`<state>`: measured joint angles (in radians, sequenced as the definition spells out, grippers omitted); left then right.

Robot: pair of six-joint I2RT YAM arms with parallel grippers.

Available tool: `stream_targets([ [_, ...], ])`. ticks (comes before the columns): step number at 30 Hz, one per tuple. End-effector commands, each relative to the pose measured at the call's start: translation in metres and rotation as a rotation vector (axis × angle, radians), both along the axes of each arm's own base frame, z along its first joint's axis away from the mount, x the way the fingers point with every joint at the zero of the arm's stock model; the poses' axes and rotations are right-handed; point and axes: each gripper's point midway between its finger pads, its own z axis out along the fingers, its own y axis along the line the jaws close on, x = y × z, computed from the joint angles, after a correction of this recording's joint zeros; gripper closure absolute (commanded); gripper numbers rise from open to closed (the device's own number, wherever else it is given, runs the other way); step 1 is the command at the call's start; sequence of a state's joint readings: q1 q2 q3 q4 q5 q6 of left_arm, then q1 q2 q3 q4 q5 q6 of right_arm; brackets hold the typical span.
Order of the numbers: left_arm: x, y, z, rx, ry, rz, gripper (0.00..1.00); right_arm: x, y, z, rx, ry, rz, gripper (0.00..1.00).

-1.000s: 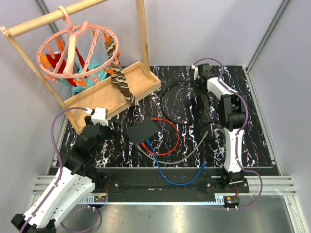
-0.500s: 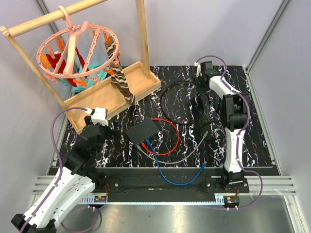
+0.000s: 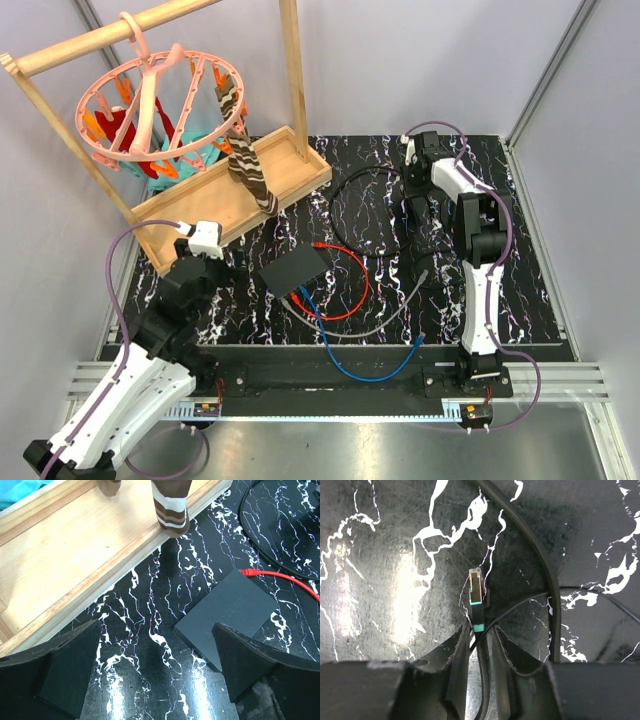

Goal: Insert the plug into the switch port

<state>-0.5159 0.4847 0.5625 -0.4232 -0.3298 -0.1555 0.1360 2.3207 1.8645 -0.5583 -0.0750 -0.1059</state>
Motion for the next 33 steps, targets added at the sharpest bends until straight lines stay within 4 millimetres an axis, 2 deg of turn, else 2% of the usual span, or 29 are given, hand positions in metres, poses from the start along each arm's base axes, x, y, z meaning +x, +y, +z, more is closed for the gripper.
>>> stream_targets([
  [1, 0.007, 0.0, 0.008, -0.007, -0.044, 0.013, 0.01, -0.007, 0.007, -0.002, 0.023, 0.04, 0.047, 0.76],
  [3, 0.007, 0.0, 0.008, -0.009, -0.047, 0.011, 0.01, -0.008, 0.006, 0.002, 0.022, 0.038, 0.05, 0.82],
  [4, 0.007, 0.0, 0.008, -0.01, -0.047, 0.01, 0.01, -0.009, 0.007, 0.005, 0.022, 0.033, 0.052, 0.9],
  [8, 0.007, -0.001, 0.009, -0.013, -0.046, 0.008, 0.01, -0.009, 0.005, 0.03, 0.013, -0.012, 0.057, 1.0],
  [11, 0.006, -0.002, 0.011, -0.02, -0.044, 0.002, 0.01, -0.009, -0.002, 0.062, -0.023, -0.076, 0.063, 1.0],
  [12, 0.006, -0.004, 0.011, -0.027, -0.039, 0.0, 0.01, -0.008, -0.004, 0.086, -0.036, -0.125, 0.075, 1.0],
  [14, 0.007, -0.009, 0.018, -0.07, -0.04, -0.005, 0.01, -0.01, -0.009, 0.109, -0.065, -0.173, 0.078, 1.0],
  [15, 0.008, -0.016, 0.02, -0.094, -0.033, -0.029, 0.01, -0.012, -0.011, 0.135, -0.075, -0.226, 0.091, 1.0],
  [16, 0.009, -0.021, 0.023, -0.117, -0.031, -0.04, 0.01, -0.015, -0.011, 0.148, -0.073, -0.253, 0.097, 1.0],
  [17, 0.011, -0.027, 0.034, -0.172, -0.037, -0.045, 0.01, -0.02, -0.01, 0.152, -0.069, -0.264, 0.102, 1.0],
  [18, 0.014, -0.037, 0.038, -0.2, -0.023, -0.077, 0.01, -0.027, -0.009, 0.176, -0.056, -0.313, 0.103, 1.0],
  [19, 0.015, -0.044, 0.043, -0.225, -0.019, -0.095, 0.01, -0.034, -0.004, 0.184, -0.039, -0.332, 0.114, 1.0],
  [20, 0.018, -0.051, 0.06, -0.281, -0.034, -0.105, 0.01, -0.046, -0.001, 0.175, -0.032, -0.314, 0.119, 1.0],
  [21, 0.023, -0.063, 0.065, -0.309, -0.019, -0.14, 0.01, -0.052, 0.003, 0.198, -0.005, -0.383, 0.11, 1.0],
  [22, 0.025, -0.071, 0.082, -0.346, -0.035, -0.167, 0.01, -0.06, 0.009, 0.203, 0.02, -0.401, 0.119, 1.0],
  [23, 0.027, -0.08, 0.089, -0.39, -0.027, -0.185, 0.01, -0.077, 0.018, 0.184, 0.036, -0.367, 0.131, 1.0],
  [24, 0.031, -0.095, 0.092, -0.421, -0.006, -0.235, 0.01, -0.083, 0.025, 0.207, 0.072, -0.446, 0.122, 1.0],
  [26, 0.036, -0.114, 0.113, -0.502, -0.009, -0.293, 0.01, -0.108, 0.046, 0.203, 0.133, -0.475, 0.156, 1.0],
  [27, 0.039, -0.127, 0.107, -0.519, 0.033, -0.333, 0.01, -0.117, 0.054, 0.199, 0.149, -0.481, 0.177, 1.0],
  [29, 0.041, -0.144, 0.113, -0.59, 0.056, -0.382, 0.01, -0.145, 0.077, 0.191, 0.198, -0.506, 0.246, 1.0],
  [32, 0.05, -0.167, 0.103, -0.652, 0.121, -0.41, 0.01, -0.179, 0.102, 0.179, 0.258, -0.509, 0.327, 1.0],
  [33, 0.047, -0.176, 0.1, -0.655, 0.143, -0.426, 0.01, -0.186, 0.106, 0.175, 0.265, -0.507, 0.338, 1.0],
])
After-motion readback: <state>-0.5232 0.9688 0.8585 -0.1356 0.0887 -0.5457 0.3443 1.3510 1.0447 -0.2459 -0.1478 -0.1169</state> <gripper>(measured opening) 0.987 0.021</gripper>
